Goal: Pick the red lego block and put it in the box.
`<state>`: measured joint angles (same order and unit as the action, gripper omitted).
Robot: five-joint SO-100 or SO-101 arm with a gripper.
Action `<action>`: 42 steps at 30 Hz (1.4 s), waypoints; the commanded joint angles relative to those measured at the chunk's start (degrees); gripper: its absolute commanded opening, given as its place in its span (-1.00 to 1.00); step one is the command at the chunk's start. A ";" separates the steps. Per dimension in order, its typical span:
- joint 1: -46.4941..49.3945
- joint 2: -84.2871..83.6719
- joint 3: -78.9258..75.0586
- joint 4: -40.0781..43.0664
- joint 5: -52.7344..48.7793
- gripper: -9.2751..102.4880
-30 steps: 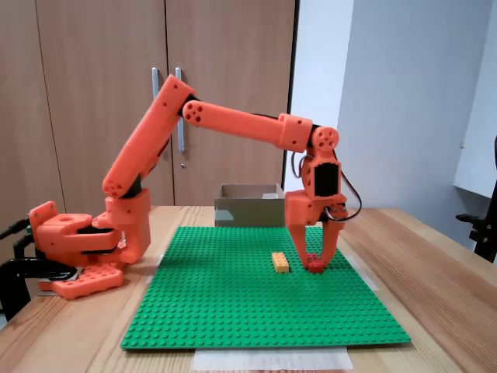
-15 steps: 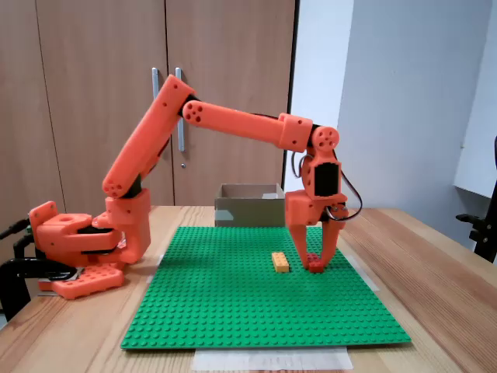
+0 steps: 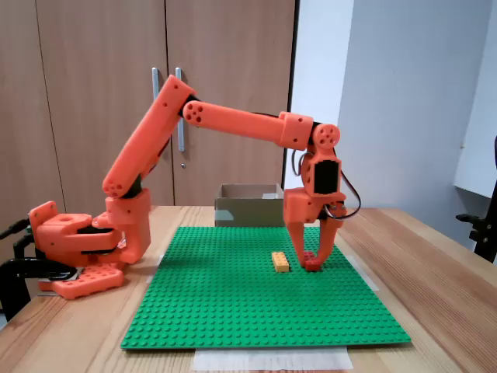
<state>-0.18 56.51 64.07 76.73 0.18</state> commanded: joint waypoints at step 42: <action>0.44 26.02 2.55 5.80 -1.23 -0.85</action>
<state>0.62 78.13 66.88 82.00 -0.79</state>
